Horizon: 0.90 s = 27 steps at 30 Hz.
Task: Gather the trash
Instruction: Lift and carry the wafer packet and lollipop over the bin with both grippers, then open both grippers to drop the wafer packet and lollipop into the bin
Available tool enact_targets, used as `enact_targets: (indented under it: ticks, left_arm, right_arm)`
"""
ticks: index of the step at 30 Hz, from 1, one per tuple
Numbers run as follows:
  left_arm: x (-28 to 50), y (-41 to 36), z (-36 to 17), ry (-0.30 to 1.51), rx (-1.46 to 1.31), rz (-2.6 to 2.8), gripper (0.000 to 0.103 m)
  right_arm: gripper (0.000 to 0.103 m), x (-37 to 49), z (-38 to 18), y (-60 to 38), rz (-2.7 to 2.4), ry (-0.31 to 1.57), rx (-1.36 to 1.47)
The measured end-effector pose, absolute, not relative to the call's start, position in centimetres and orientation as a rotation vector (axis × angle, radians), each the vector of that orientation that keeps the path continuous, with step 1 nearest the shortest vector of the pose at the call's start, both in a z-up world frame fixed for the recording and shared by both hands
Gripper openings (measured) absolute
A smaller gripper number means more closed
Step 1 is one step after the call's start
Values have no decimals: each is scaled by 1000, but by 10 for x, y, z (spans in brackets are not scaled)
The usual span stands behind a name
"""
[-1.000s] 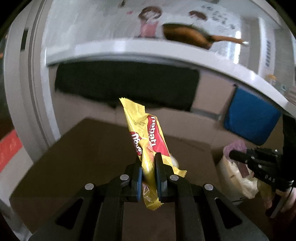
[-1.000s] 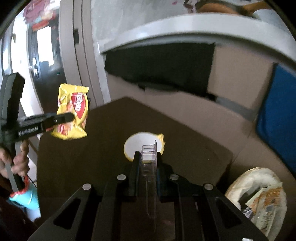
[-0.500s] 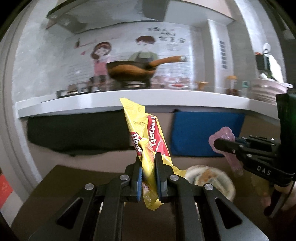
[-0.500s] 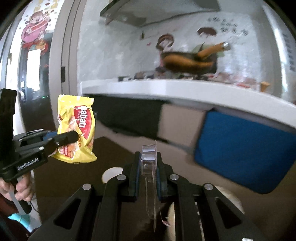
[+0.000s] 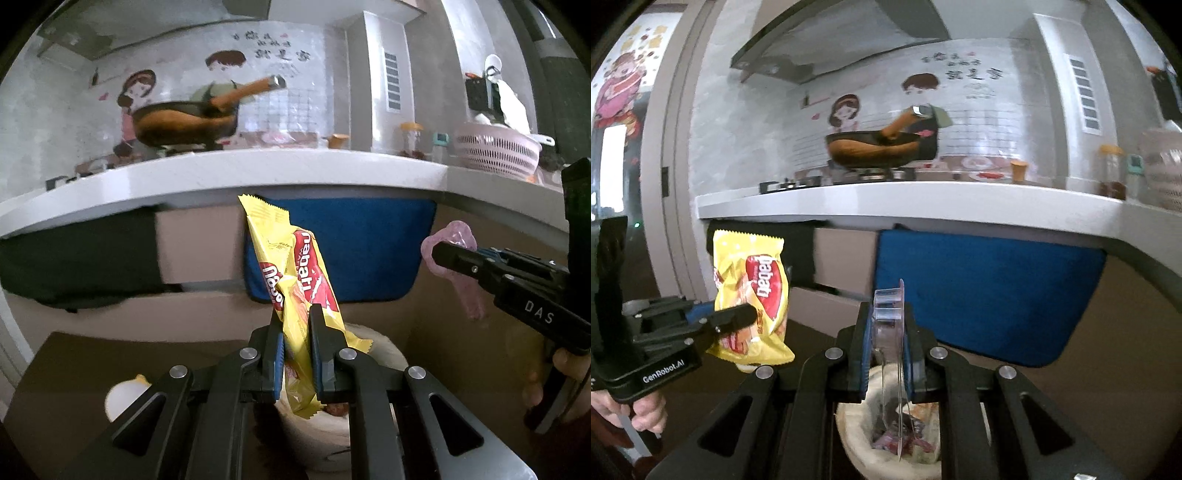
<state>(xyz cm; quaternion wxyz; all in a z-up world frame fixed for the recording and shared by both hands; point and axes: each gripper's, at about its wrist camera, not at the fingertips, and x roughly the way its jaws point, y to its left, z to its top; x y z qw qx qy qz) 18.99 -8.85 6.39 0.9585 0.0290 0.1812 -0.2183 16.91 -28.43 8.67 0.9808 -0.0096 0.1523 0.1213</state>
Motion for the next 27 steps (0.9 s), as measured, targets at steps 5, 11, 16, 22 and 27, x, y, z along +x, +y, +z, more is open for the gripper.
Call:
enact_targets:
  ticks: [5,11,16,22,27]
  left_arm:
    - [211,-110,46,425,54,-478,12]
    - [238,-123,16,504,44,-487,12]
    - [261,-128,-10,571,40,-492,12]
    - [282,-131,-34,636,22,-499,12]
    - [298,-135,-49,692,1,-504,12]
  right_arm:
    - [13,178,71,-305,213,329,-2]
    - [13,198,43,-322,203,384,49]
    - [13,221,13,-327,204,451,75]
    - [13,244,-13,-328,210,513,105]
    - [13,257,-34,-329,216,560,122]
